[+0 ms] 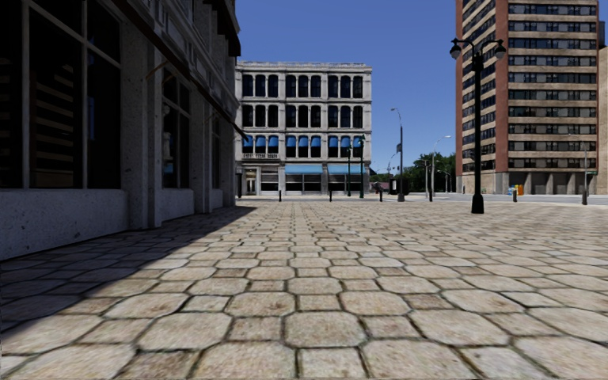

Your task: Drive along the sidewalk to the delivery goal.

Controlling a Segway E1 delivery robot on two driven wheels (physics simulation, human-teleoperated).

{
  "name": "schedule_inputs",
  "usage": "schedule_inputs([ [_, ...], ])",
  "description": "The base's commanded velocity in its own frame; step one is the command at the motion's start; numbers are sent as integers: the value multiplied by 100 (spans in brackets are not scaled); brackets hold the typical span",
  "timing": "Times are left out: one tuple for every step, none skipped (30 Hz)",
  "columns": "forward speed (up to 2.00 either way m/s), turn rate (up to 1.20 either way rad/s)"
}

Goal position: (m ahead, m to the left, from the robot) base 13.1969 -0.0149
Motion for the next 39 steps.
schedule_inputs([
  [200,0],
  [200,0],
  [200,0],
  [200,0],
  [200,0],
  [200,0],
  [200,0],
  [200,0],
  [200,0],
  [200,0],
  [200,0],
  [200,0],
  [200,0],
  [200,0],
  [200,0],
  [200,0],
  [200,0],
  [200,0],
  [200,0],
  [200,0],
  [200,0],
  [200,0],
  [200,0],
  [200,0],
  [200,0],
  [200,0],
  [200,0],
  [200,0],
  [200,0],
  [200,0],
  [200,0],
  [200,0],
  [200,0],
  [200,0],
  [200,0],
  [200,0],
  [200,0],
  [200,0],
  [200,0],
])
